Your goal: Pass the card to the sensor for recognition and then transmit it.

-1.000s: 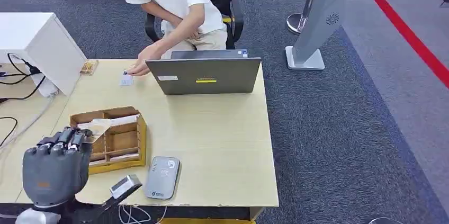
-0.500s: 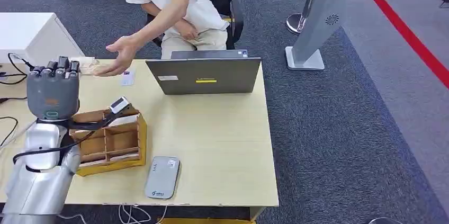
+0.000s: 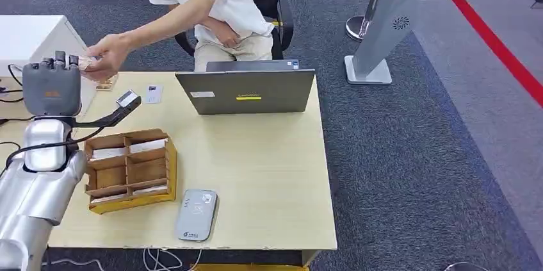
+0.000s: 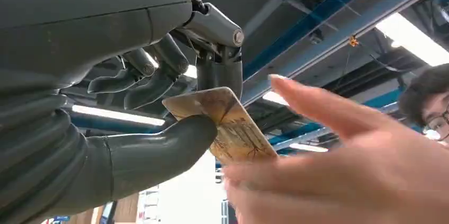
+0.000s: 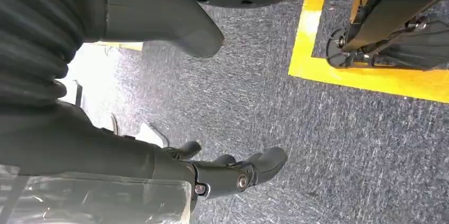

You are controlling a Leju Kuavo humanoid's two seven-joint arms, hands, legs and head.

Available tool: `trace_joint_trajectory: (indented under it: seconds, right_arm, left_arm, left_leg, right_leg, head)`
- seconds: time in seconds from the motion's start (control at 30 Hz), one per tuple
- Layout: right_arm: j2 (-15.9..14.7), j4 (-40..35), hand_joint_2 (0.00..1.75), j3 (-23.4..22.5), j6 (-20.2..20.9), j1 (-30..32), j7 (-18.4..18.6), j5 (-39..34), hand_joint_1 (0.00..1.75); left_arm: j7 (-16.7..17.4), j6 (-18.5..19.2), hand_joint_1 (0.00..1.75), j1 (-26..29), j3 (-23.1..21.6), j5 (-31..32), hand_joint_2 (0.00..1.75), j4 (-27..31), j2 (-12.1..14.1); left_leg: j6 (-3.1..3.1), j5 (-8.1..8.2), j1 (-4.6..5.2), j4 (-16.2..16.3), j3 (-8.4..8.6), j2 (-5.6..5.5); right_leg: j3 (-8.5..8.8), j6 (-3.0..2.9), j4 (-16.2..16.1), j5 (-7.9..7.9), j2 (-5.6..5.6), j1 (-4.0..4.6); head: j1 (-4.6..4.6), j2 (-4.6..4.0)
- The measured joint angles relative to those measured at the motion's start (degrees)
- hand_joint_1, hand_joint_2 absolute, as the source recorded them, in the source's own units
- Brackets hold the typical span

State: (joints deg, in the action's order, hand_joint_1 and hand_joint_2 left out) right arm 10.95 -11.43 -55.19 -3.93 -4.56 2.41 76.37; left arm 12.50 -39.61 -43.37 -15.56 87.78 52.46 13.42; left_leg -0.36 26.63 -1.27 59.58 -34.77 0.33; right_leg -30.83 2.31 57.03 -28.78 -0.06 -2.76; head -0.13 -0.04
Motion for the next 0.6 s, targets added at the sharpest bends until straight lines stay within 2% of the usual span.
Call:
trace_joint_trajectory:
  seconds: [0.1,0.13,0.37,0.6]
  right_arm:
    - [0.02,0.07,1.75,0.00,0.00,-0.02,-0.29,-0.22,0.00]
    - [0.02,0.11,1.75,0.00,0.00,0.00,-0.27,-0.22,0.00]
    - [0.02,0.24,1.75,0.02,-0.02,-0.01,-0.13,-0.24,0.00]
    - [0.02,0.24,1.75,0.02,0.37,0.06,-0.18,-0.42,0.00]
  left_arm:
    - [-0.24,-0.02,1.75,-0.46,-0.02,0.00,1.75,-1.58,0.33]
    - [-0.70,-0.02,0.00,-0.42,-0.02,0.00,1.75,-1.93,0.37]
    - [-3.24,-0.04,0.00,0.85,0.48,-0.17,1.75,-3.15,0.53]
    - [-8.22,-0.09,0.00,5.38,3.59,-0.46,1.75,0.91,0.22]
  left_leg:
    - [0.00,0.00,0.00,0.00,0.00,0.01]
    - [0.00,0.00,0.00,0.00,-0.01,0.01]
    - [0.00,0.01,0.00,-0.01,-0.04,0.00]
    - [-0.02,0.02,0.00,-0.01,-0.03,0.00]
  right_leg:
    - [0.00,0.00,0.00,0.00,0.00,0.00]
    - [0.00,0.00,0.00,0.00,0.00,0.00]
    - [-0.01,0.00,0.01,-0.01,-0.01,0.00]
    - [-0.03,0.00,0.00,-0.01,-0.01,0.00]
  head:
    - [0.00,0.00]
    - [0.00,0.00]
    - [0.00,0.00]
    - [0.00,0.00]
